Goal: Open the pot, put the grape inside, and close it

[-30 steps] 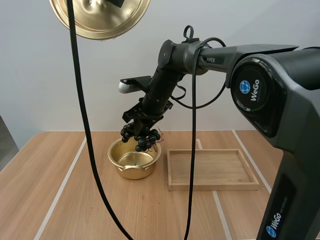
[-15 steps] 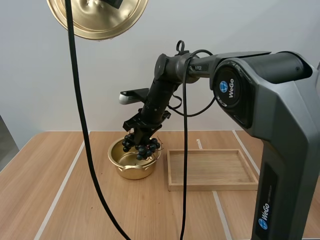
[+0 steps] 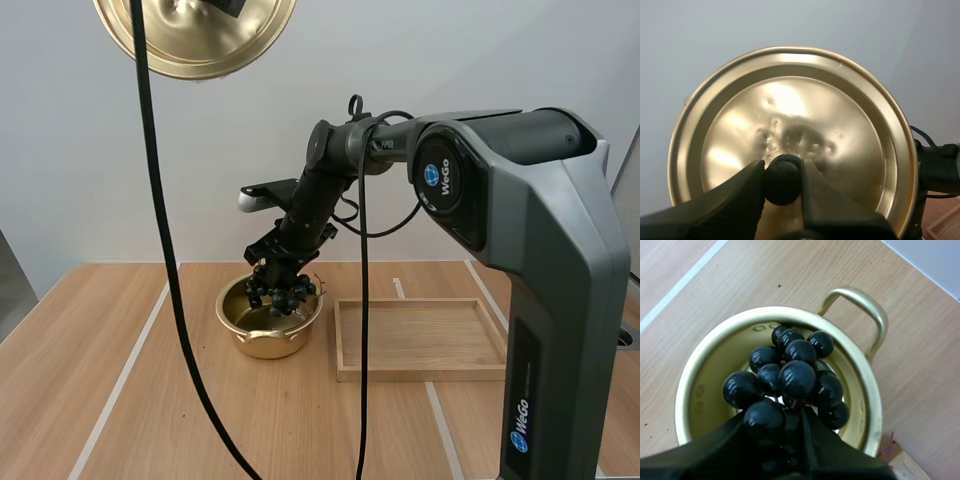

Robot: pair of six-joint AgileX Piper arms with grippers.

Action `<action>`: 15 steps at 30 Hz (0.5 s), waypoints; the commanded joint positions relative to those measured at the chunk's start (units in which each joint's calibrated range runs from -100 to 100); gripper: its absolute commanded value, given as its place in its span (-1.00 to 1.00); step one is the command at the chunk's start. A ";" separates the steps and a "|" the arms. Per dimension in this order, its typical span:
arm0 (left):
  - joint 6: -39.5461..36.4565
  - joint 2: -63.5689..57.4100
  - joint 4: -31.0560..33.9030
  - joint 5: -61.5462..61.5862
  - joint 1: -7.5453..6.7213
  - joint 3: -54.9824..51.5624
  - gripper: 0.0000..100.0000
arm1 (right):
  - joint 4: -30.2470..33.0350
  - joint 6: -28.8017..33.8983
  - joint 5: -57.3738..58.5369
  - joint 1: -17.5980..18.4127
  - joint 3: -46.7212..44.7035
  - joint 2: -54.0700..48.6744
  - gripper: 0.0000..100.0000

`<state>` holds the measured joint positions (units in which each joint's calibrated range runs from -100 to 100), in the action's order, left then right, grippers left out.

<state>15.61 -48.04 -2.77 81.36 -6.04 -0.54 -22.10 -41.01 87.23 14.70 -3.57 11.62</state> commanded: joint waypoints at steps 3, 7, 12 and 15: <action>-0.56 -0.17 0.48 -1.24 -0.05 0.50 -1.00 | -2.67 -1.63 -1.43 0.54 0.42 1.72 -1.00; -0.56 -0.17 0.48 -1.07 -0.05 0.50 -1.00 | -2.62 -1.83 -2.50 1.35 0.42 3.12 -1.00; -0.56 -0.17 0.48 -0.33 -0.05 0.50 -1.00 | -2.49 -1.83 -3.51 1.98 0.42 5.09 -1.00; -0.56 -0.17 0.48 0.04 -0.05 0.50 -1.00 | -2.38 -1.83 -3.94 1.98 0.42 6.49 -1.00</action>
<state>15.51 -48.04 -2.77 82.07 -6.04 -0.54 -23.40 -41.99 86.96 16.51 -3.57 17.31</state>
